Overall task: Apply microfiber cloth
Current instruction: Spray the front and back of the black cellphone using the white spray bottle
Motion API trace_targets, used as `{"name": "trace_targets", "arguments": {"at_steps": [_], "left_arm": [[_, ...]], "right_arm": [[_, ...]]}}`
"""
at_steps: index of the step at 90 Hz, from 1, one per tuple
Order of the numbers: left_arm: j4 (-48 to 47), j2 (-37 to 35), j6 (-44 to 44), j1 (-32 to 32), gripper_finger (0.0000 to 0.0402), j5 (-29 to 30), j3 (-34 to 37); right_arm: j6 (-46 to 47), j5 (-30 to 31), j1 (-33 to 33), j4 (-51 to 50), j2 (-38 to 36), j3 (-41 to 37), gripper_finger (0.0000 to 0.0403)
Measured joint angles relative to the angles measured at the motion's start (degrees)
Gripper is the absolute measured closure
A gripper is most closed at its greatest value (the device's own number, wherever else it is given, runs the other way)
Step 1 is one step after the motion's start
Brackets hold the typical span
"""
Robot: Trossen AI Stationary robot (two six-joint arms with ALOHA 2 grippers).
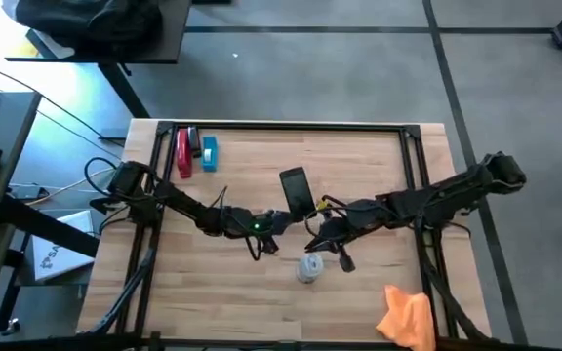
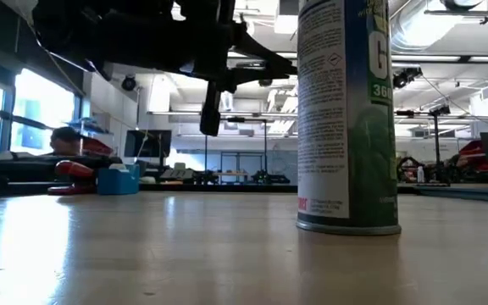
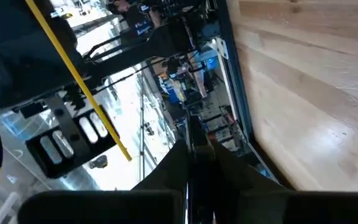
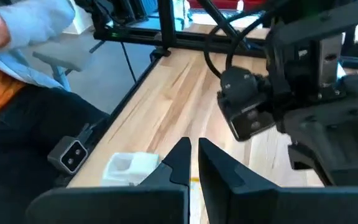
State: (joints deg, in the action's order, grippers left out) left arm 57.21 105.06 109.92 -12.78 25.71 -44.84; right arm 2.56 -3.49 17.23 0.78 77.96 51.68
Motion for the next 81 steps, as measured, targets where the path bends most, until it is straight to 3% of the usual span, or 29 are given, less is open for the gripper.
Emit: {"name": "trace_targets", "arguments": {"at_steps": [21,56,81], "left_arm": [[0.09,-0.01,3.45,-0.04,0.0385,-2.72,0.0],[0.06,-0.02,3.09,-0.81,0.0385,-2.05,0.0],[2.03,-0.09,5.28,1.38,0.0385,3.29,0.0]], "right_arm": [[1.44,1.89,0.92,-0.46,0.39,0.02,0.0403],[1.54,1.91,0.92,-1.87,0.4,0.07,0.0403],[2.45,1.93,0.92,-2.17,0.43,0.07,0.0403]]}}
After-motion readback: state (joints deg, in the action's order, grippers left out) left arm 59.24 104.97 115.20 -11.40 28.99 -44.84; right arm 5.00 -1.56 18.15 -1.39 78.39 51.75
